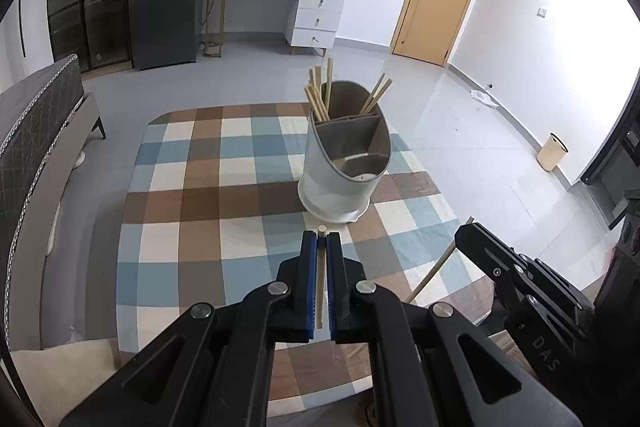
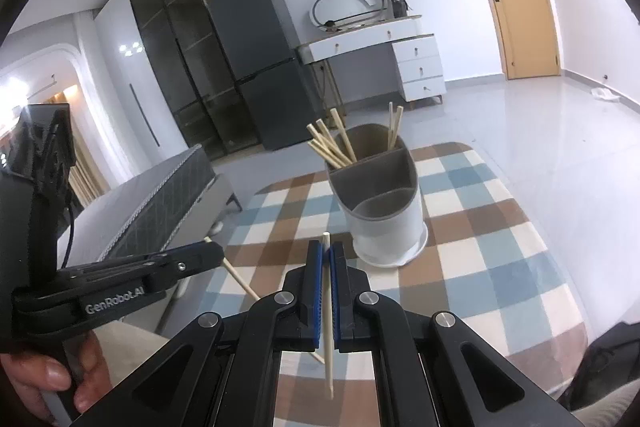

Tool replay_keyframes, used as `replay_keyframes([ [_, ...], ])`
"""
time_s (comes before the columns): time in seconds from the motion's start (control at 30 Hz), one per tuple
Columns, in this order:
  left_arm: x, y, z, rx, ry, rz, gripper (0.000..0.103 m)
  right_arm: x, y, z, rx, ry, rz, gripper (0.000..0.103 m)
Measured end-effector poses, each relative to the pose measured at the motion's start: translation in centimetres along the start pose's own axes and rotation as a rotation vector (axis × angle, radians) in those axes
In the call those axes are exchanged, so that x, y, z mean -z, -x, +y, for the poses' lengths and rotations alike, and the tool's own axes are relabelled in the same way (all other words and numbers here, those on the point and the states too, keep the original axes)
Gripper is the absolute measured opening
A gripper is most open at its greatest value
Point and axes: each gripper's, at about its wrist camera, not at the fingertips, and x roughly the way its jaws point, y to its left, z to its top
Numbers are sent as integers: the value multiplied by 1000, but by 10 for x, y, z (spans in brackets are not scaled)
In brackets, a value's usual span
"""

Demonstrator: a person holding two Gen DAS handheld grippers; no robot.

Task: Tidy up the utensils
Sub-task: 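Carry both held chopsticks up over the grey holder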

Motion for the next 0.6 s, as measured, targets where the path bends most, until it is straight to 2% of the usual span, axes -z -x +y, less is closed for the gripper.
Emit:
replay_keyframes([
  [0.6,-63,8,-25,99,-12,-52,0,-70,6,-22,26,45,-100,3],
])
